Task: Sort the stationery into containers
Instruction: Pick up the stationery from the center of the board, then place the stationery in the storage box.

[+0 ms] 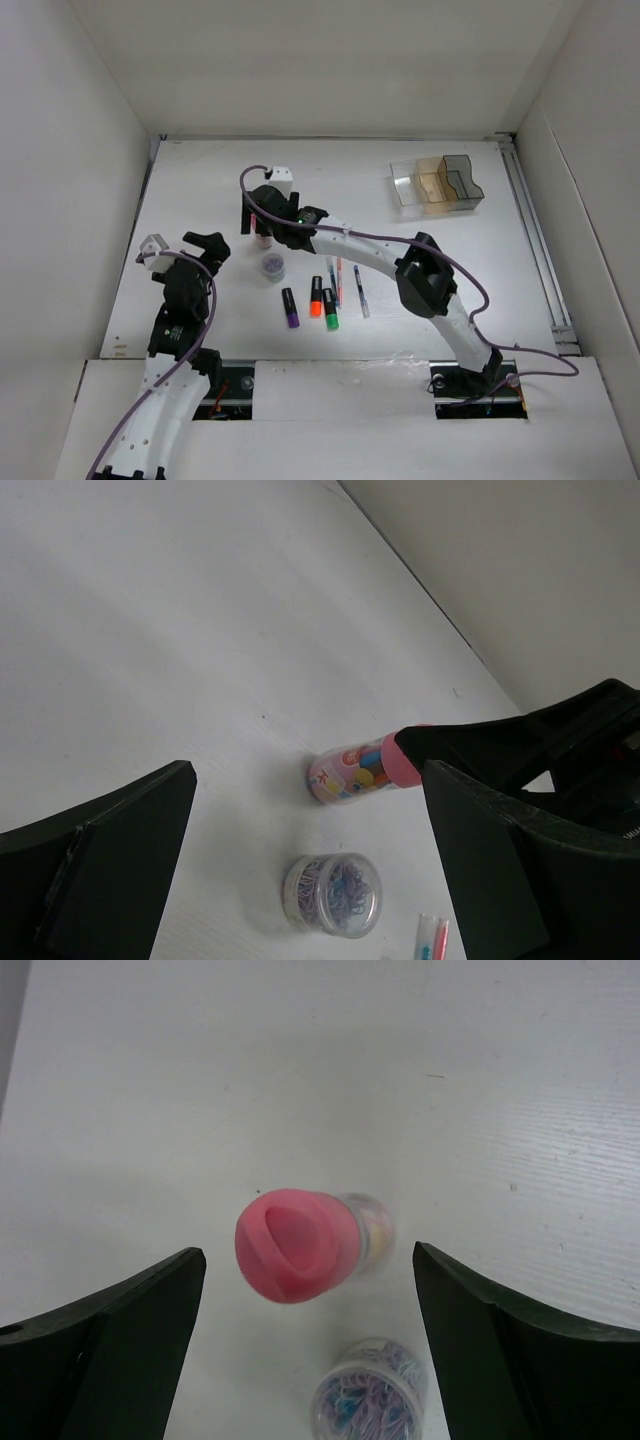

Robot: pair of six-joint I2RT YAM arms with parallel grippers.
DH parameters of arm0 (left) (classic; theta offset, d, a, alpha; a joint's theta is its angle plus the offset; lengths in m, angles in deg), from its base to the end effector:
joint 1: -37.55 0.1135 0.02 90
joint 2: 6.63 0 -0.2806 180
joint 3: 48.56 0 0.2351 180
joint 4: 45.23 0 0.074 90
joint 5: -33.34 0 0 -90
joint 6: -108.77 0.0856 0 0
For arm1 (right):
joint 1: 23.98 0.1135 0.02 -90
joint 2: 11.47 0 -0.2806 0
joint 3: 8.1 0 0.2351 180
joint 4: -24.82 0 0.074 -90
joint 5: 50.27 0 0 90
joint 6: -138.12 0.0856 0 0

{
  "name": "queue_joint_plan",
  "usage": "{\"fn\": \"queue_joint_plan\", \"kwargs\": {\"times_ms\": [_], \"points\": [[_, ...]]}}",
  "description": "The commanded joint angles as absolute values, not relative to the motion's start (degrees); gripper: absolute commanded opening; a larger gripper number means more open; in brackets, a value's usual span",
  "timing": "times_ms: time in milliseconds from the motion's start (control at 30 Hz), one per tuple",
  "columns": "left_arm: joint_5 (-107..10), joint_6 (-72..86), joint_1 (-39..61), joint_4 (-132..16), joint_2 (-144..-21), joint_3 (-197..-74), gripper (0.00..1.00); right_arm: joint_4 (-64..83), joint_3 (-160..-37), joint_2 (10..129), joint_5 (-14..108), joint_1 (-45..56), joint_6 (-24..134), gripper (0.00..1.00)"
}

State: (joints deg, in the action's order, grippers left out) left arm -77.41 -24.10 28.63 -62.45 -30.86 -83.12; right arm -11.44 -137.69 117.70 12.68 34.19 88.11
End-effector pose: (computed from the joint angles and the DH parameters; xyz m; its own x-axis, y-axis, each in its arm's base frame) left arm 0.1513 0.0070 0.2523 0.0509 -0.6520 -0.7565 -0.2290 0.7297 -0.6443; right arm 0.3253 0.4503 0.2448 -0.5979 0.1220 -0.7922 -0.2323 0.9195 0.3170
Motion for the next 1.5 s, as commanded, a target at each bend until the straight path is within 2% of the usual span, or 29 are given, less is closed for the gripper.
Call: {"fn": "queue_joint_plan", "kwargs": {"times_ms": [0, 67, 100, 200, 267, 300, 400, 567, 867, 1067, 1233, 1467], "points": [[-77.0, -23.6, 28.5, -60.6, -30.5, -82.4, 0.95, -13.0, -142.6, 119.5, 9.1, 34.5, 86.3, 0.91], [-77.0, -23.6, 28.5, -60.6, -30.5, -82.4, 0.95, -13.0, -144.0, 121.2, 9.1, 34.5, 86.3, 0.86], [-76.0, -23.0, 28.5, -60.6, -30.5, -82.4, 0.95, -13.0, -144.0, 121.2, 9.1, 34.5, 86.3, 0.80], [-75.4, -21.9, 28.5, -59.4, -30.5, -82.4, 0.83, -13.0, -145.4, 122.1, 9.1, 34.5, 86.3, 0.68], [-74.8, -21.9, 28.5, -59.4, -30.5, -82.4, 0.78, -11.5, -145.4, 122.1, 9.1, 34.5, 86.3, 0.55], [-74.1, -21.9, 28.5, -58.8, -30.5, -82.4, 0.77, -11.0, -145.4, 122.1, 9.1, 34.5, 86.3, 0.45], [-73.5, -21.3, 28.5, -58.8, -30.5, -81.9, 0.77, -9.6, -145.4, 119.9, 7.0, 33.8, 87.0, 0.40], [-72.0, -21.3, 28.5, -58.3, -30.5, -81.9, 0.77, -7.9, -142.3, 112.3, 2.8, 28.4, 87.0, 0.40], [-67.2, -20.3, 27.4, -55.9, -29.8, -81.4, 0.81, -6.4, -129.0, 93.5, 9.6, -3.7, 99.3, 0.34], [-66.0, -19.7, 26.8, -55.2, -29.8, -80.8, 0.81, -12.5, -135.2, 98.8, 0.3, -15.7, 99.8, 0.35], [-66.0, -19.7, 26.3, -54.6, -29.8, -80.8, 0.81, -15.5, -137.8, 101.0, 3.1, -22.0, 99.8, 0.35], [-65.4, -19.7, 26.3, -53.9, -29.8, -80.8, 0.81, -13.4, -129.8, 99.1, 6.9, -23.8, 100.3, 0.34]]}}
